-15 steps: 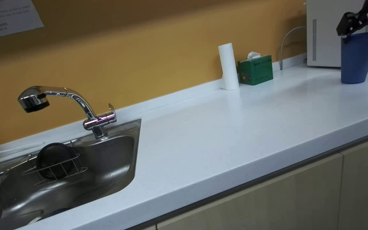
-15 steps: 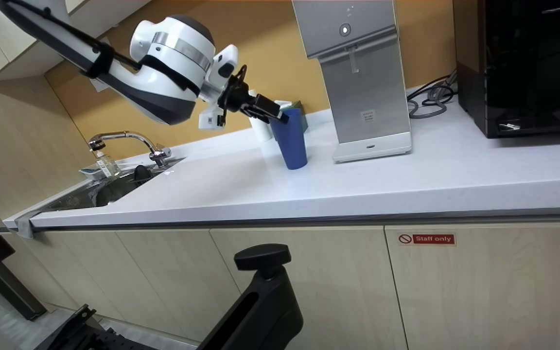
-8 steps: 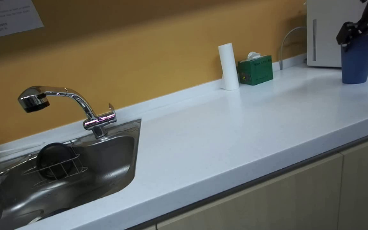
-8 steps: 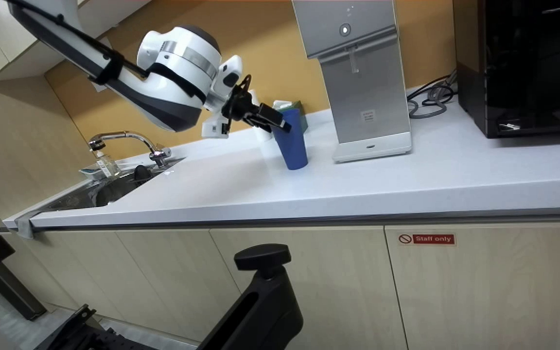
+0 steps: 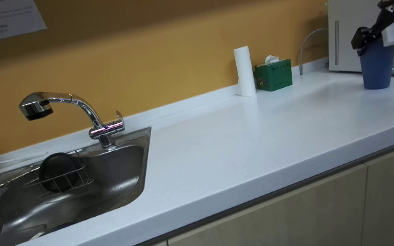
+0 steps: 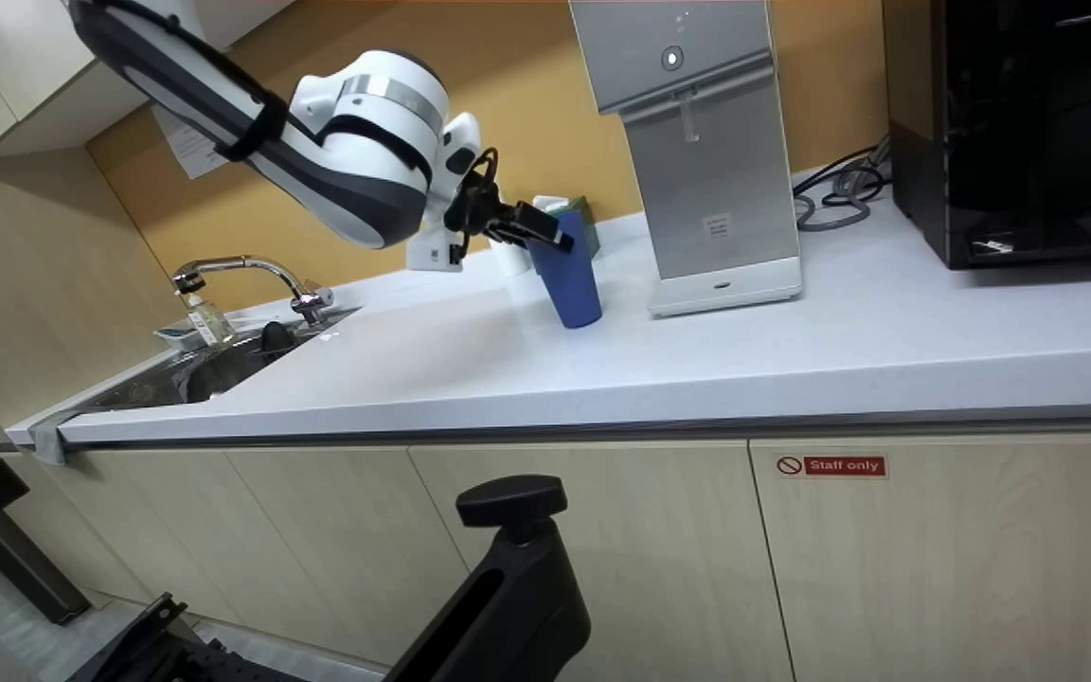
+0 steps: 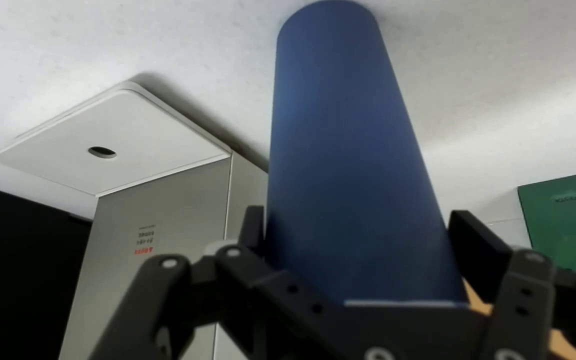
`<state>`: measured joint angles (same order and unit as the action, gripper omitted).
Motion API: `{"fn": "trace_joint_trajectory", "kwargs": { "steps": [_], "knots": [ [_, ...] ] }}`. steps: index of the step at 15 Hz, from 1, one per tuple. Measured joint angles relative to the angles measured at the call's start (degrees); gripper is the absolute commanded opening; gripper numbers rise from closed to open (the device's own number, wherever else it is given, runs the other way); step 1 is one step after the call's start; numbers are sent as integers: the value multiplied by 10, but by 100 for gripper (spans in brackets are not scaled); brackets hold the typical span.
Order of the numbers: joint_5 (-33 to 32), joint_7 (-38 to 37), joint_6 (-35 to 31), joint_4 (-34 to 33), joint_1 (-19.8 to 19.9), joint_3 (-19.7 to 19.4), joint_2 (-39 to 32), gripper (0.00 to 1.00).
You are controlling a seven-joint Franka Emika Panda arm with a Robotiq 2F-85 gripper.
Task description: Pick up the blue cup and place it under the nozzle of the coffee machine
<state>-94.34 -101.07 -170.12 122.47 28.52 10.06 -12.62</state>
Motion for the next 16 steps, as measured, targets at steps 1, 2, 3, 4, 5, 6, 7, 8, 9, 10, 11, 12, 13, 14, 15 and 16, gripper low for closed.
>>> {"fn": "trace_joint_trajectory", "kwargs": {
  "steps": [1, 2, 3, 4, 5, 6, 7, 8, 9, 10, 11, 12, 13, 14, 15, 16],
  "knots": [
    [-10, -13, 1, -6, 0, 0, -3, 60],
    [-20, -26, 1, -11, 0, 0, -7, 57],
    [-30, -38, 3, -16, 0, 0, -9, 52],
    [-39, -50, 5, -19, 0, 0, -10, 49],
    [-47, -61, 8, -21, 1, -1, -11, 45],
    [-52, -70, 11, -22, 2, -1, -11, 45],
    [-57, -79, 12, -24, 3, -1, -11, 45],
    [-60, -87, 12, -25, 5, -1, -9, 43],
    [-60, -93, 12, -24, 7, -2, -6, 42],
    [-59, -95, 12, -24, 10, -2, -2, 42],
    [-57, -96, 12, -22, 13, -3, 4, 42],
    [-56, -98, 12, -20, 16, -5, 12, 42],
    [-53, -100, 12, -16, 20, -7, 21, 42],
    [-46, -100, 12, -12, 24, -11, 30, 42],
    [-37, -100, 12, -8, 28, -14, 39, 42],
    [-26, -99, 12, -4, 33, -18, 47, 42]
  ]
}}
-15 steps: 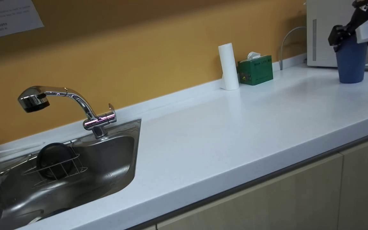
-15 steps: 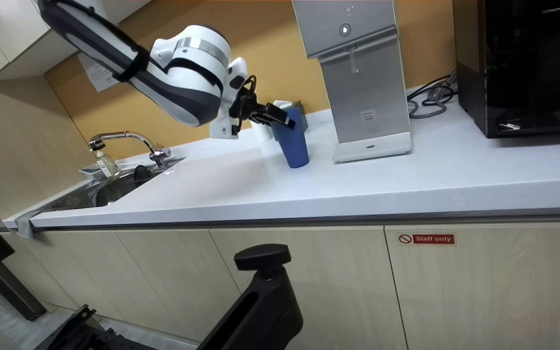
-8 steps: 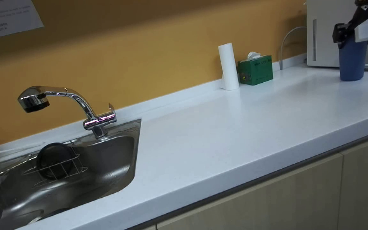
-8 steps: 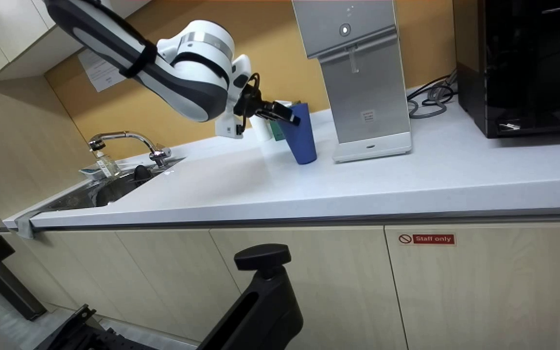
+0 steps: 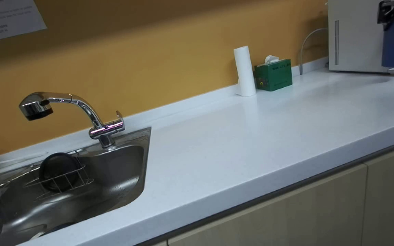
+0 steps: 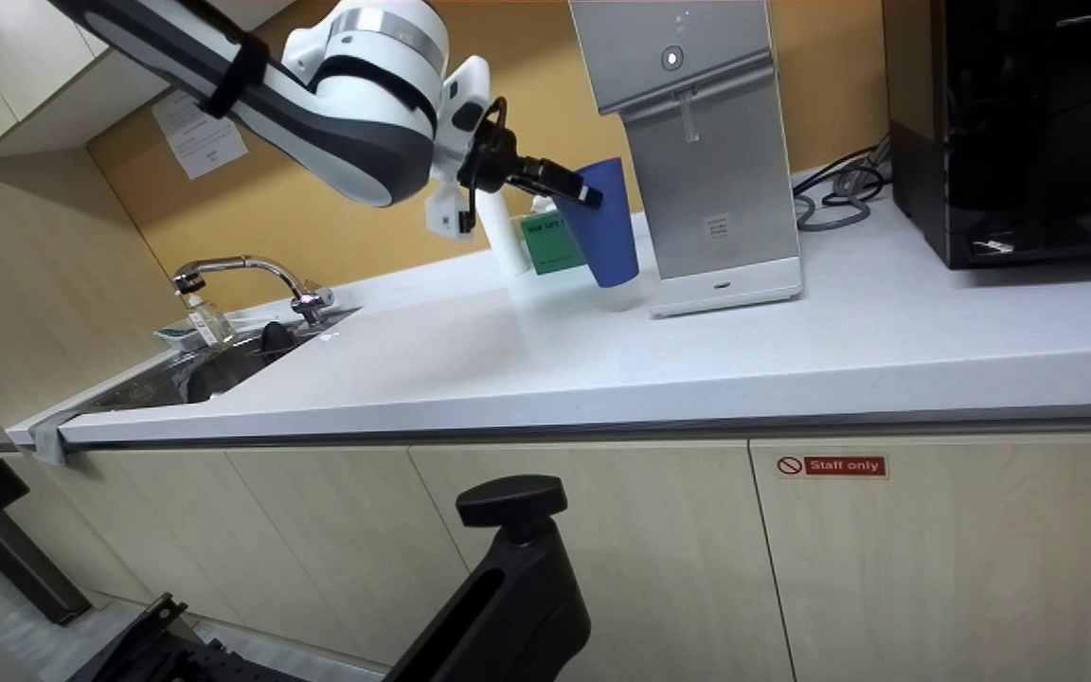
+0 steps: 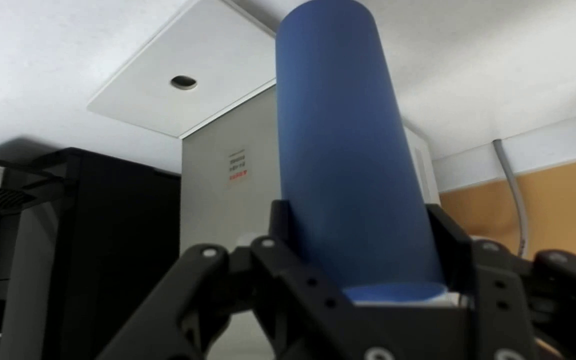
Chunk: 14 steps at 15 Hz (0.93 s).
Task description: Pick up the blue cup and place it under the nozzle of the coffee machine
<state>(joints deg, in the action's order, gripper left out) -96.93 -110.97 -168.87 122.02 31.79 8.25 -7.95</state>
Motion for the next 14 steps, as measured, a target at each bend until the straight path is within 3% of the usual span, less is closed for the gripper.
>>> {"fn": "trace_joint_trajectory", "kwargs": {
  "steps": [6, 10, 11, 14],
  "knots": [
    [92, 58, 1, 8, 21, -17, 1, 42],
    [90, 73, 30, 5, 22, -19, -3, 42],
    [87, 78, 43, 3, 21, -19, -2, 67],
    [87, 91, 61, 2, 21, -19, -2, 67]
  ]
}}
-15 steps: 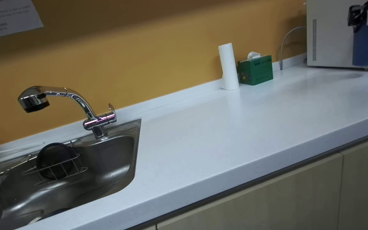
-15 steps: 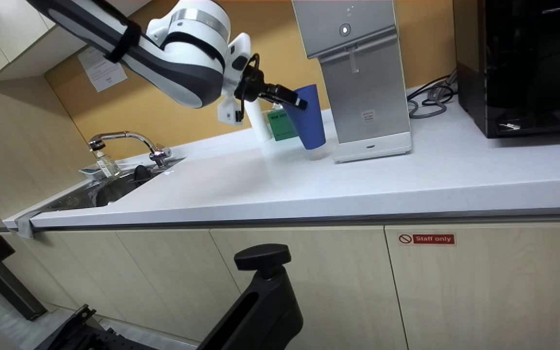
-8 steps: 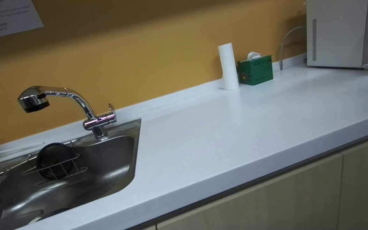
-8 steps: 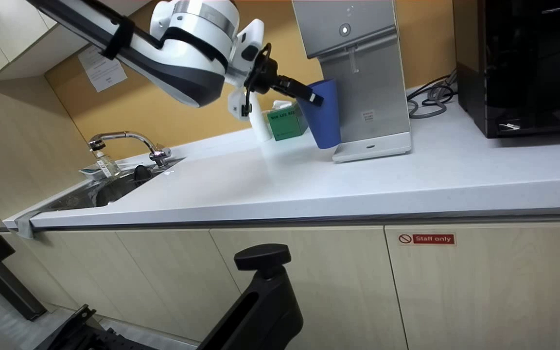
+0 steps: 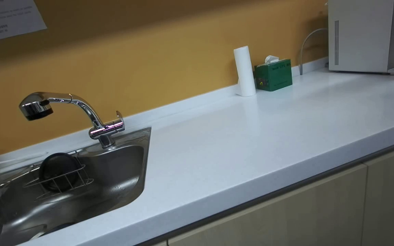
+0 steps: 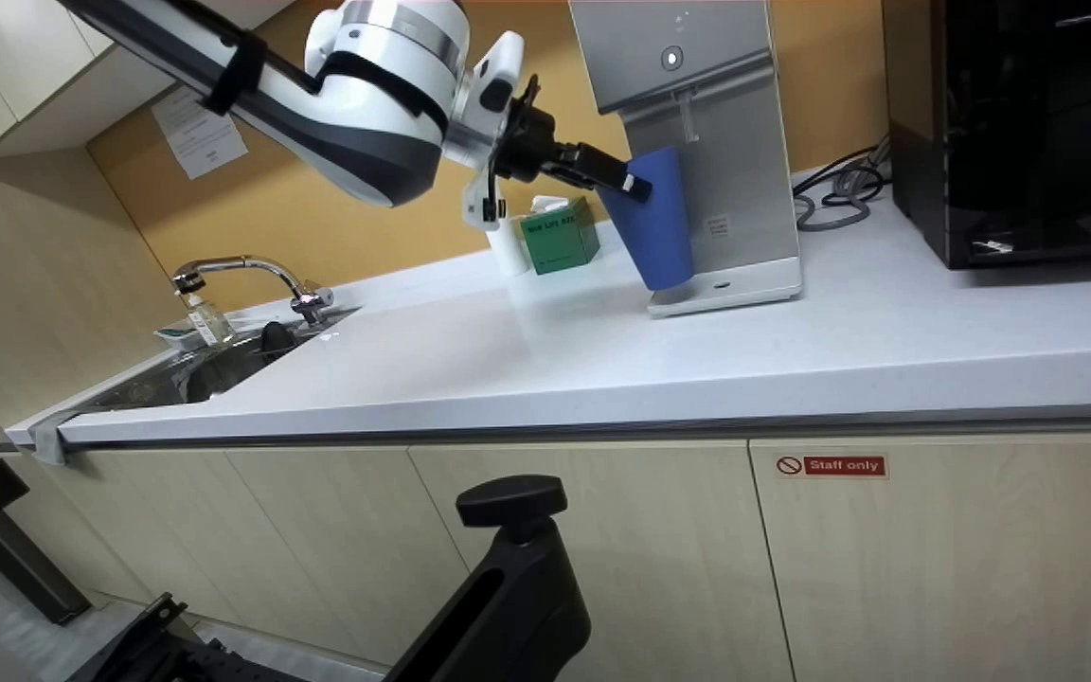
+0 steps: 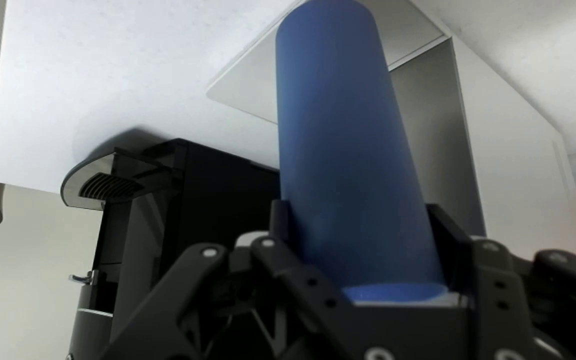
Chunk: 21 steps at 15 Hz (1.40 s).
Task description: Pick up the blue cup and place it under the nozzle of the coffee machine
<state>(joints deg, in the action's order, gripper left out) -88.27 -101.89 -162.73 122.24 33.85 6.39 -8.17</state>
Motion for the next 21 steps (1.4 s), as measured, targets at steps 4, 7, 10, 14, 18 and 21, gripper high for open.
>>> {"fn": "trace_joint_trajectory", "kwargs": {
  "steps": [4, 7, 10, 14, 18, 21],
  "knots": [
    [1, 2, 4, 0, 0, 0, -1, 42],
    [0, 1, 12, -5, 0, -1, -10, 42],
    [-9, -3, 18, -26, 1, -4, -24, 42],
    [-11, -5, 17, -57, 2, -8, -49, 42],
    [30, 15, 15, -72, 3, -8, -78, 42],
    [60, 34, 13, -85, 5, -8, -89, 42]
  ]
}}
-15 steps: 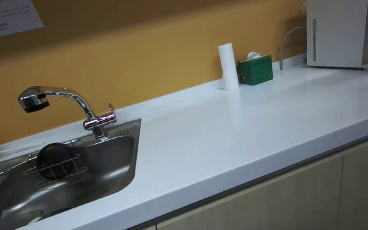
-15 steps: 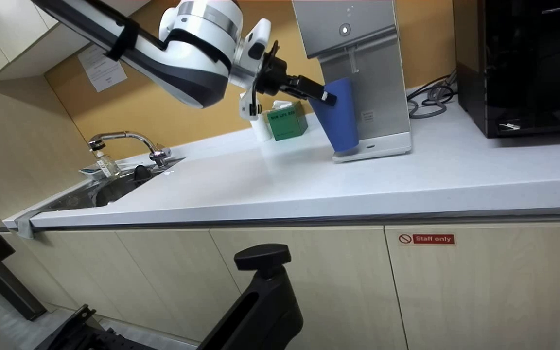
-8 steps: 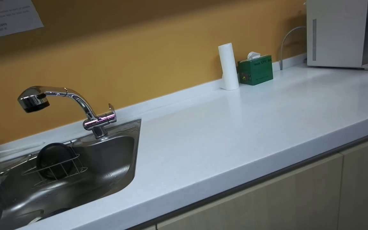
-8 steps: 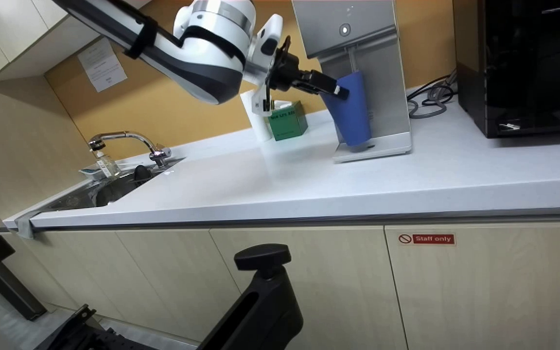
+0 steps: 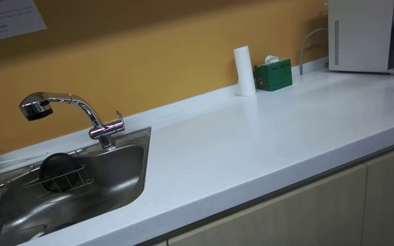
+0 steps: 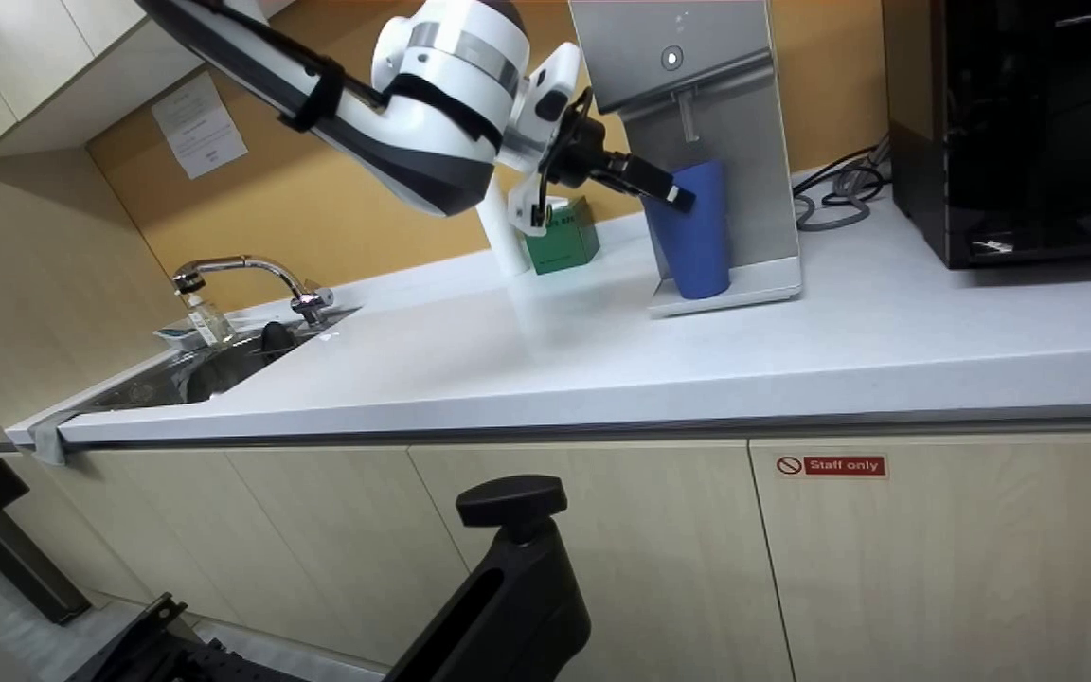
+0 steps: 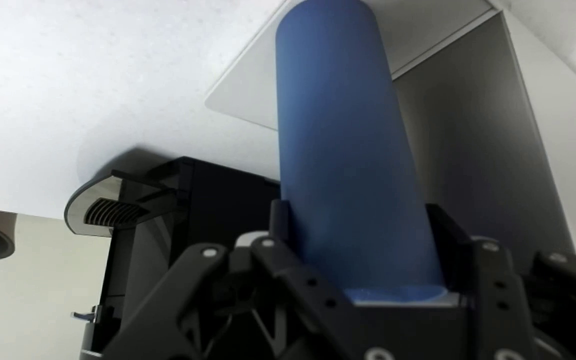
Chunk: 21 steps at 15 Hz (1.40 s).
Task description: Pick up the blue cup and place it under the nozzle of the coffee machine
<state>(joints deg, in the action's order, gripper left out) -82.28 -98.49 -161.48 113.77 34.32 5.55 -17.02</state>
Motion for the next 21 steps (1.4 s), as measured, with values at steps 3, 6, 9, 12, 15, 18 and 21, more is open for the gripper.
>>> {"fn": "trace_joint_trajectory", "kwargs": {
  "steps": [3, 6, 9, 12, 15, 18, 21],
  "knots": [
    [5, 2, -14, -10, 4, 0, -8, 42],
    [5, 2, -25, -20, 7, -1, -16, 93],
    [0, 2, -29, -29, 8, -2, -21, 100],
    [-15, 2, -28, -34, 8, -7, -21, 100],
    [-29, 7, -25, -34, 8, -12, -18, 100],
    [-31, 26, -21, -34, 8, -14, -17, 100],
    [1, 102, -24, -22, 9, -13, -16, 100]
  ]
}}
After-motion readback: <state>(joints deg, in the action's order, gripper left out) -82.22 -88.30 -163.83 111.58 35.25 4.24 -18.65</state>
